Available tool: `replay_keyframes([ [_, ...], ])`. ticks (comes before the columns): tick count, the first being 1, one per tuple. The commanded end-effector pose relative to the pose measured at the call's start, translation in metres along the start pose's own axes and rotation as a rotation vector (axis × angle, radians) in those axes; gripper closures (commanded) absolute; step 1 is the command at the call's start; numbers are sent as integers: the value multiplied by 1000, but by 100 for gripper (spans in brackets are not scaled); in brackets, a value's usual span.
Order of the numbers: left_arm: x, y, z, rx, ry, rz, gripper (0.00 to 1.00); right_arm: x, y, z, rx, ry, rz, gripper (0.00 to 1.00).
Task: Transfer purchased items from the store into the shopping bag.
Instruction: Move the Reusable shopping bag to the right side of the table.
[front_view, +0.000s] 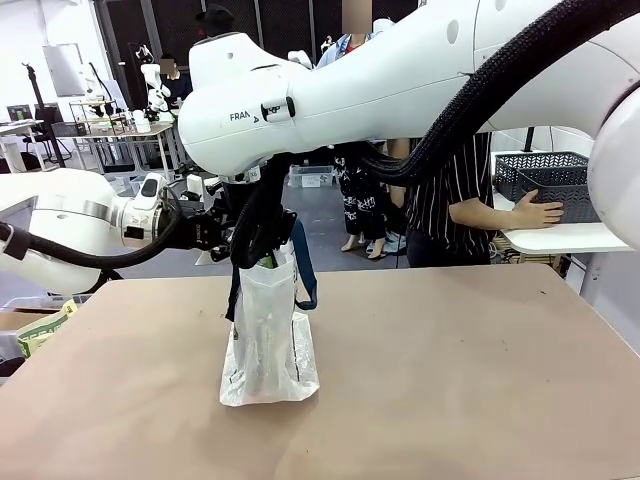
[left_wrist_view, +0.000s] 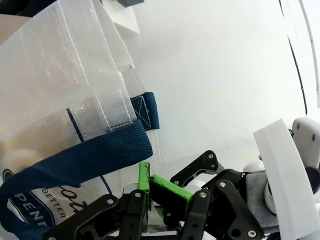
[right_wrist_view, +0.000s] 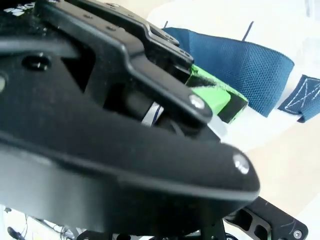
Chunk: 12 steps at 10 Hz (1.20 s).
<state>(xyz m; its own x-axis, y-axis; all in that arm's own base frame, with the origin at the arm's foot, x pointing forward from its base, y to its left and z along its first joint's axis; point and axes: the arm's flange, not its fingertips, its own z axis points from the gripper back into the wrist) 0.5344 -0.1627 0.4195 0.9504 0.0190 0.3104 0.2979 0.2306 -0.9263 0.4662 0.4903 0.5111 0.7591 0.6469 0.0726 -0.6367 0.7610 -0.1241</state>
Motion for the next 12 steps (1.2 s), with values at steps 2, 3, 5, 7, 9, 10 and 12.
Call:
replay_keyframes([
  [2, 0, -4, 3, 26, -84, 17, 100, -13, 7, 1, 0, -1, 74, 100],
  [3, 2, -3, 6, 42, -121, 23, 100, -14, 8, 2, 2, -5, 88, 100],
  [5, 4, -2, 8, 45, -137, 28, 100, -14, 9, 1, 2, -6, 97, 100],
  [7, 2, -2, 3, 45, -111, 25, 100, -14, 10, 1, 1, -3, 97, 100],
  [9, 3, -1, 0, 53, -92, 23, 80, -14, 11, 2, 0, -7, 103, 100],
  [10, 3, -1, 0, 48, -96, 27, 60, -16, 12, 2, -9, -13, 107, 100],
  [12, 3, 2, 5, 31, -112, 52, 58, -18, 14, 2, -10, -29, 110, 100],
])
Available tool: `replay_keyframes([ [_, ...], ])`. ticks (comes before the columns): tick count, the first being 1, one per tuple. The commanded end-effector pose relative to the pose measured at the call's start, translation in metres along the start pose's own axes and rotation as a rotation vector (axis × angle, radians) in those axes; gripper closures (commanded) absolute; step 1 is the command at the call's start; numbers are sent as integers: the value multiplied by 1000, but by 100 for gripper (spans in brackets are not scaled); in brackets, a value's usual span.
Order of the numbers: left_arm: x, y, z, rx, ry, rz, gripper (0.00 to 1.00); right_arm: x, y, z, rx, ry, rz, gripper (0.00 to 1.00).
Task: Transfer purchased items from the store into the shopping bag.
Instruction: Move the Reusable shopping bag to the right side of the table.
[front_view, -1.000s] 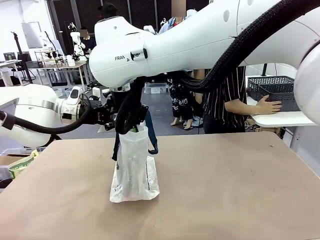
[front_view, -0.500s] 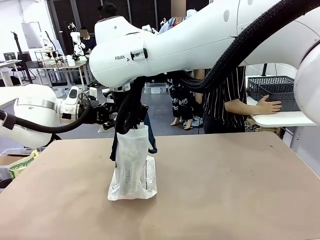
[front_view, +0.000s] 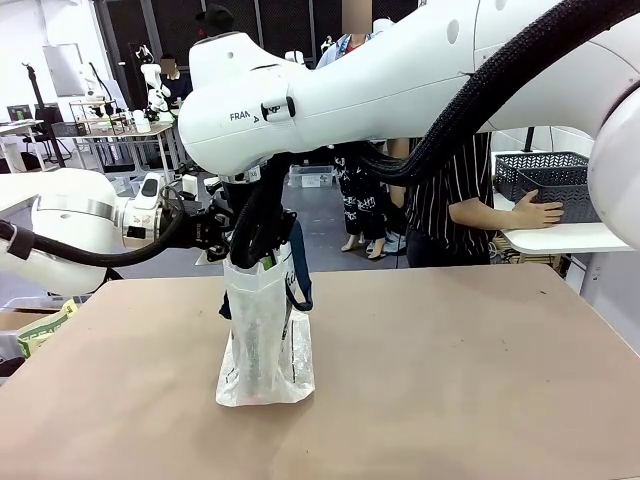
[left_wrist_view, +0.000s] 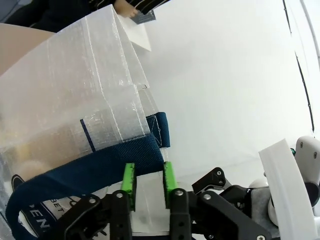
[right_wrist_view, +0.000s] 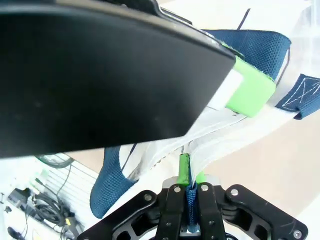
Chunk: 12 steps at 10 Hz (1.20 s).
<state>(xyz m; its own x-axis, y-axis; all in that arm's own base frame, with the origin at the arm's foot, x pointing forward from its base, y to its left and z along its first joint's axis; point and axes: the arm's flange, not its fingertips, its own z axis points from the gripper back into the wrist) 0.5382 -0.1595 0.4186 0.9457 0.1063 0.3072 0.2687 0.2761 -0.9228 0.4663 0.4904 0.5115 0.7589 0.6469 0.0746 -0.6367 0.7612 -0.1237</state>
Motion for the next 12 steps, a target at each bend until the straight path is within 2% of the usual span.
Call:
replay_keyframes([
  [1, 0, 0, 5, -19, -29, 35, 58, -19, 15, 1, -18, -37, 118, 100],
  [5, 3, 4, 8, -3, -37, 69, 58, -26, 19, 4, -18, -70, 111, 100],
  [7, 10, -7, 9, 79, -55, 72, 58, -25, 23, 3, -27, -69, 136, 100],
  [10, 30, -25, 6, 157, -29, 48, 58, -24, 26, 0, -18, -79, 155, 100],
  [12, 41, -35, 5, 153, 12, 44, 58, -23, 28, 0, -9, -106, 166, 100],
])
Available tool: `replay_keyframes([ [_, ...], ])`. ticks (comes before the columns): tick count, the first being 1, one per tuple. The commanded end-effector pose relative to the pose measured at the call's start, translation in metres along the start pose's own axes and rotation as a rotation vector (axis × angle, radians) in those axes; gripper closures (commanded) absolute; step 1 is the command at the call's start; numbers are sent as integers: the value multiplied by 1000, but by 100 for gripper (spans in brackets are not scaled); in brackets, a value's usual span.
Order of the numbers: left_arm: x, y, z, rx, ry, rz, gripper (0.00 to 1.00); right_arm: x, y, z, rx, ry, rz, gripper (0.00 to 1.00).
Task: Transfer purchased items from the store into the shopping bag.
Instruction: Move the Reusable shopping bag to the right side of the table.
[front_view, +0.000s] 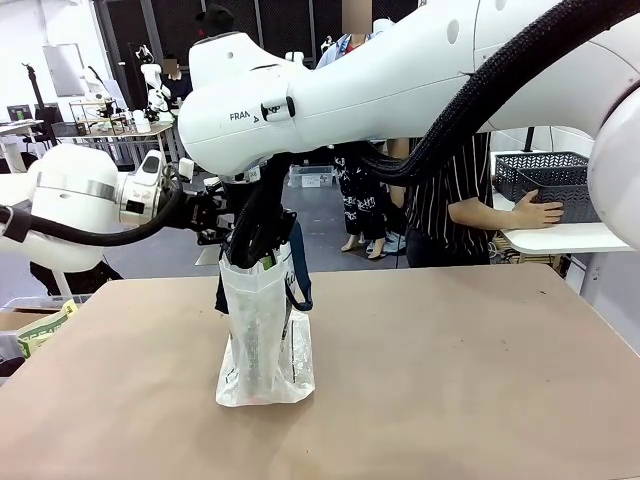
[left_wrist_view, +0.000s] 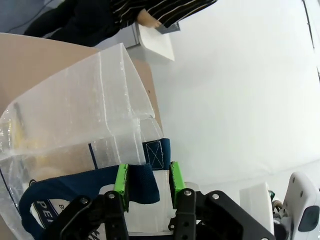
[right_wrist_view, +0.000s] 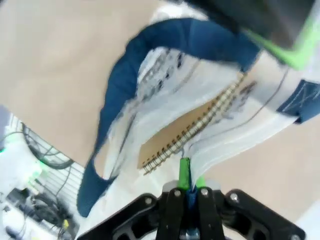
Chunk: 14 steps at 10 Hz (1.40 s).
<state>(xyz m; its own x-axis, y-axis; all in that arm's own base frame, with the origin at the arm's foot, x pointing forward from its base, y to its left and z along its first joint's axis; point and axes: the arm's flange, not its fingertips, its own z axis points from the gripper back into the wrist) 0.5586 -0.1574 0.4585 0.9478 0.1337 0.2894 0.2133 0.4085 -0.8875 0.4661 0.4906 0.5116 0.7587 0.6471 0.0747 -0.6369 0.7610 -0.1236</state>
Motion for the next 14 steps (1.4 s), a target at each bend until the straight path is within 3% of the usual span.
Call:
replay_keyframes([
  [1, 14, -5, -2, -4, 72, 35, 58, -24, 29, 0, -12, -116, 171, 100],
  [4, 27, -7, -7, -26, 114, 71, 58, -24, 30, 0, -22, -106, 178, 100],
  [5, 32, -7, -10, -15, 133, 72, 49, -24, 30, -1, -23, -105, 183, 100],
  [7, 43, -8, -15, 6, 164, 97, 9, -26, 33, -1, -37, -105, 195, 100],
  [8, 47, -12, -18, 13, 177, 100, 0, -27, 33, -1, -40, -106, 197, 100],
  [11, 52, -27, -24, 24, 254, 32, 0, -23, 31, -4, -35, -88, 194, 100],
  [14, 54, -34, -37, 140, 304, -2, 0, -21, 33, -6, -43, -96, 174, 100],
])
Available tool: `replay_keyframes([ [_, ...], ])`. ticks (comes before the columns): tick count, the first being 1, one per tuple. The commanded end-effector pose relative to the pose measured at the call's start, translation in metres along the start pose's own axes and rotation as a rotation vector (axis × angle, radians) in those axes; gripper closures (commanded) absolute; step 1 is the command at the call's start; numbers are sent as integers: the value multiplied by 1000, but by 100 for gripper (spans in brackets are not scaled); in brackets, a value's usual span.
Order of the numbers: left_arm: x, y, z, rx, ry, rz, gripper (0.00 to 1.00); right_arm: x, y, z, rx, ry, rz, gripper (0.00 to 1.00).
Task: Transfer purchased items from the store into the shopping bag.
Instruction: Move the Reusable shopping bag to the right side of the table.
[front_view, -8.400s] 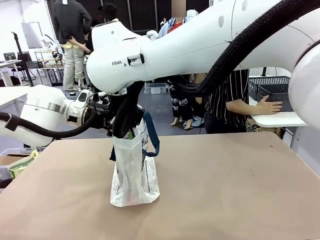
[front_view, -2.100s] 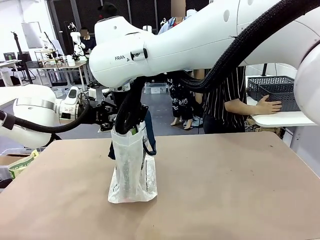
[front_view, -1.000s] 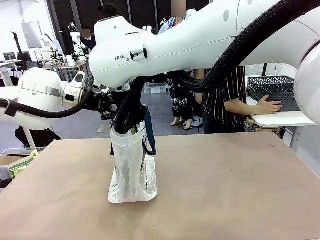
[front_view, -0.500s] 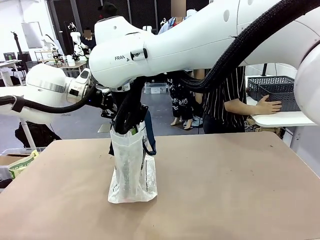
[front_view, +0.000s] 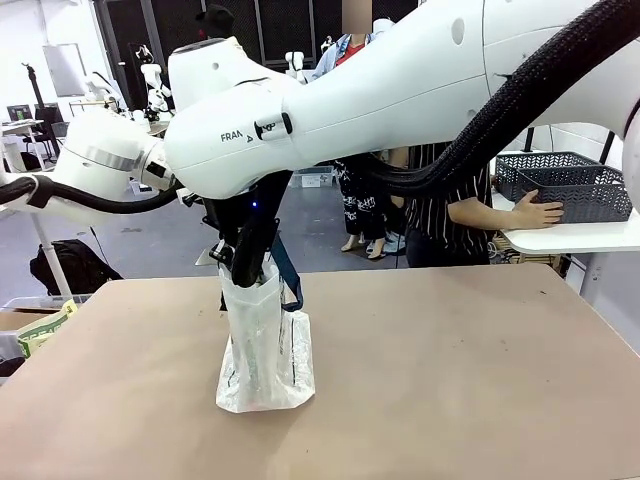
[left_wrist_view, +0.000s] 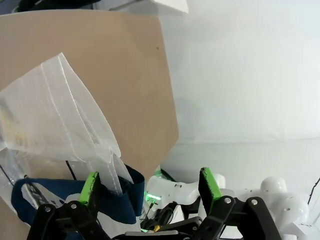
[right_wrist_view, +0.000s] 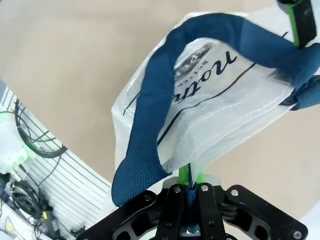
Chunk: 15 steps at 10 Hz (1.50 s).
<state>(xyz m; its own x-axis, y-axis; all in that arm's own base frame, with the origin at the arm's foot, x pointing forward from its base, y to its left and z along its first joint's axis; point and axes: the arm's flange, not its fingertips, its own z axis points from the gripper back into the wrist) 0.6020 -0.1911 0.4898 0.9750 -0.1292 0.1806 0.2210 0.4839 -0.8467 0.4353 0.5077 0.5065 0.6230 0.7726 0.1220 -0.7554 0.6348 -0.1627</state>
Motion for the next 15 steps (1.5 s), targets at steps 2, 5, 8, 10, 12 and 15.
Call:
replay_keyframes([
  [2, 14, 0, -8, 115, 39, 47, 0, -8, -2, -7, -16, -41, 0, 100],
  [5, 12, -8, -29, 223, 59, 26, 0, -5, -7, -13, 8, -43, 35, 100],
  [8, 5, -11, -46, 311, 61, 14, 0, -5, -10, -13, 10, -39, 35, 100],
  [10, 4, -7, -51, 378, 43, 14, 17, -3, -9, -14, 7, -38, 36, 100],
  [12, 2, -6, -53, 406, 35, 23, 55, -3, -8, -13, 4, -31, 34, 100],
  [15, 1, -5, -49, 451, 11, 33, 100, -2, -7, -12, -6, -24, 37, 100],
])
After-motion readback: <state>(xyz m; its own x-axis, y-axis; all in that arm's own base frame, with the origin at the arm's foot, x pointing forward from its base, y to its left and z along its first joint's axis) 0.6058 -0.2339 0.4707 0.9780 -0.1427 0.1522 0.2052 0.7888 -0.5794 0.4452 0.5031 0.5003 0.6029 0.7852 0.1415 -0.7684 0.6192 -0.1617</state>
